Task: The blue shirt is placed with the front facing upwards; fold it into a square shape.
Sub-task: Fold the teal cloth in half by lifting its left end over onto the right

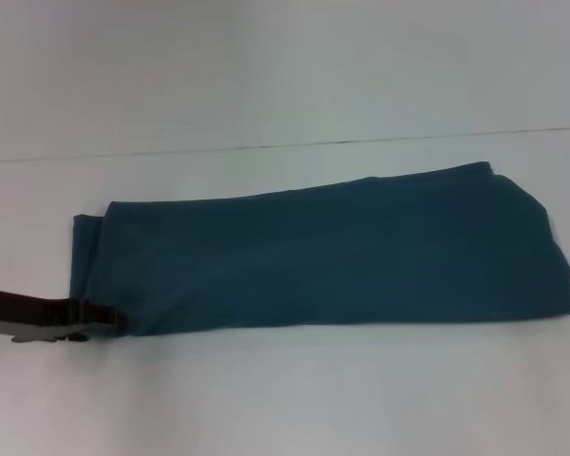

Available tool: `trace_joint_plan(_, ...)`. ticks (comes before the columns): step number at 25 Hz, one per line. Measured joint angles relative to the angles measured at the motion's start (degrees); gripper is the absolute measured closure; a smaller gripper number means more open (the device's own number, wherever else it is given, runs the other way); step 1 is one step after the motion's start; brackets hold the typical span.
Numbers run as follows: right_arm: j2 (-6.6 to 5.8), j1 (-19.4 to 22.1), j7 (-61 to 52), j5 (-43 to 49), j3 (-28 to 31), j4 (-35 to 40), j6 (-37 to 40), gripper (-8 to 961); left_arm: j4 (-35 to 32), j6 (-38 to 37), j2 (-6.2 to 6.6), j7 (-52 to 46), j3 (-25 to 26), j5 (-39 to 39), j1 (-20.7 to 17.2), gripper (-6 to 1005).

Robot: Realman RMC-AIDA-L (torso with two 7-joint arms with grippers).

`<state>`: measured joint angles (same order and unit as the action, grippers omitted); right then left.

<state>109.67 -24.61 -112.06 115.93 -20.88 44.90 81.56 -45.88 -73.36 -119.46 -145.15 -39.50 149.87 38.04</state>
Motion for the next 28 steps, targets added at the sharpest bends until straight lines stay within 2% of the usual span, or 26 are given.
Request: trace_joint_plan(28,0.01,-0.2,0.0,0.0,-0.2,-0.1,-0.1,934,0.0,4.1,-0.38,0.9,-0.4,0.0,1.3,355)
